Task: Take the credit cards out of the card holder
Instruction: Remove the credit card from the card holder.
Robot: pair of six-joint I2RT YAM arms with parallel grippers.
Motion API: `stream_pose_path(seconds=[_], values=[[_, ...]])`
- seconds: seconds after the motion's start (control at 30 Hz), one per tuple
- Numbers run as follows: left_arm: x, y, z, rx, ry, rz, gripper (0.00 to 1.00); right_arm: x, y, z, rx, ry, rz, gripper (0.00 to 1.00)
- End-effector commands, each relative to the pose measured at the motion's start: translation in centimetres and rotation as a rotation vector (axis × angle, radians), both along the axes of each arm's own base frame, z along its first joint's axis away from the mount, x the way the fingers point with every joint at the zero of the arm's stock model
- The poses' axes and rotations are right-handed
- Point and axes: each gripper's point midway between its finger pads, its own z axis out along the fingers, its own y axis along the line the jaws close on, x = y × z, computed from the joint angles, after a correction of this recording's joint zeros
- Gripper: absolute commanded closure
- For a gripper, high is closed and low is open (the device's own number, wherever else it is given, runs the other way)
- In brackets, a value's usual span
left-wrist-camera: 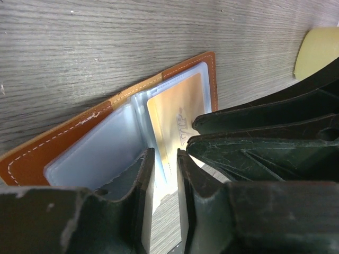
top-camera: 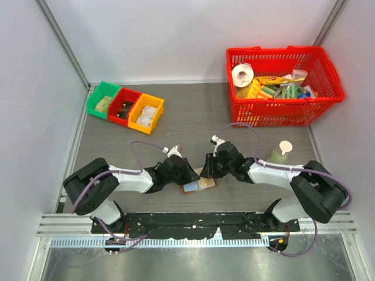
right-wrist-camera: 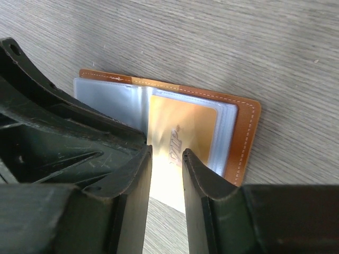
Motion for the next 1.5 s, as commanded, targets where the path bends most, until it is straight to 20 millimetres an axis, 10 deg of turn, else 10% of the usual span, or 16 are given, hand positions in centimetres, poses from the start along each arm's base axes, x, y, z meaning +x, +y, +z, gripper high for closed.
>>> stream_pose_path(seconds=[0.0,0.33,1.47], values=[[0.8,-1.7,1.9,-0.093,-0.028,0.005,0.77,-0.7,-0.5,-0.4,-0.017,0.015,-0.007,0.66],[0.4,-0.1,-0.3,-0.026,0.001,0.034,0.92,0.6,-3.3,1.0,-0.126,-0.072,-0.102,0.56],[-0.1,0.5,-2.2,-0.051,0.050,0.065,1.00,0.6,-2.1,2.8,-0.059,-0.090,-0.071,0.55]])
